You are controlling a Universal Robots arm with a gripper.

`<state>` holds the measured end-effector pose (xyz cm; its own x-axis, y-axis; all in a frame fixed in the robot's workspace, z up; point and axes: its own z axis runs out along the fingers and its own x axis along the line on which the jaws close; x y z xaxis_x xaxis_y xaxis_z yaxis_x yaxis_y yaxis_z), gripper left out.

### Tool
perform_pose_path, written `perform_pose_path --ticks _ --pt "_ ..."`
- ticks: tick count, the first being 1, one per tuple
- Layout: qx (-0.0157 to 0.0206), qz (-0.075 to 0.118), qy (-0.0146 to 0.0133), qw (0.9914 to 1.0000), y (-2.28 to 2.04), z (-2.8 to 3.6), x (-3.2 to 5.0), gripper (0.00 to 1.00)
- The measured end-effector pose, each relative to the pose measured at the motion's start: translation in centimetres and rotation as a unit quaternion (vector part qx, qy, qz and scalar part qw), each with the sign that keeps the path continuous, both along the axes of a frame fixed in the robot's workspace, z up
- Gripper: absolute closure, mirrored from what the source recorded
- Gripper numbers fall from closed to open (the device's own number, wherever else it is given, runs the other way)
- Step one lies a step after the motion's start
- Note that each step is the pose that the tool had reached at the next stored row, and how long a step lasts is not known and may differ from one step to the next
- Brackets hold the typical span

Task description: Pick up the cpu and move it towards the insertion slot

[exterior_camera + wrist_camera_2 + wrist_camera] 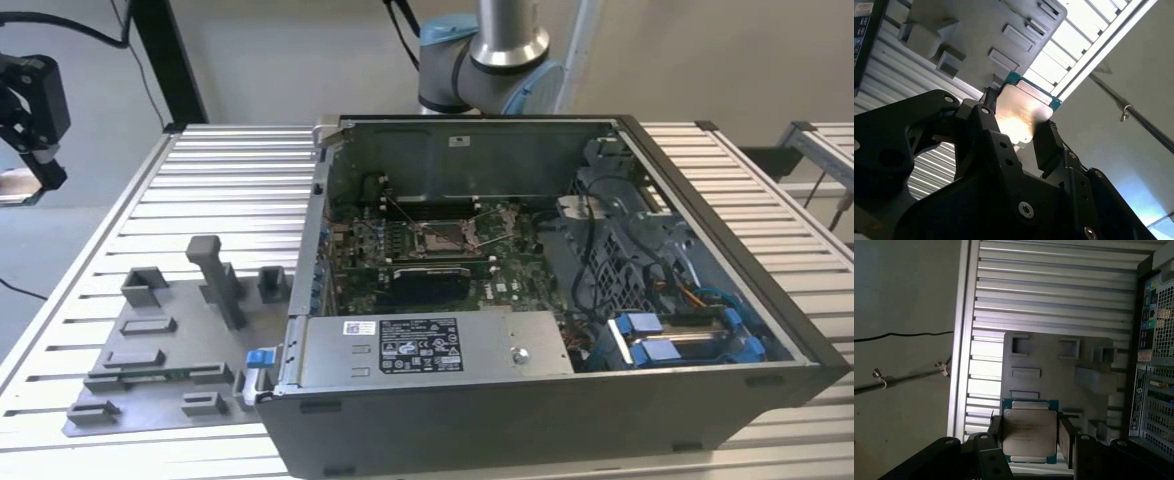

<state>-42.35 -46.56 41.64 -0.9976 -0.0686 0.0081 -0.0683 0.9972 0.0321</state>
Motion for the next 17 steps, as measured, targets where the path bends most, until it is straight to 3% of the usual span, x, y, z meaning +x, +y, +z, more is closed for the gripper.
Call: perform_pose_path --ticks 6,17 --pt "-0.0003 0.000 0.0001 1.00000 0.02 0.01 0.33 1.00" --pt "-0.0003 0.000 0.0000 1.00000 0.01 0.01 3.71 1.00"
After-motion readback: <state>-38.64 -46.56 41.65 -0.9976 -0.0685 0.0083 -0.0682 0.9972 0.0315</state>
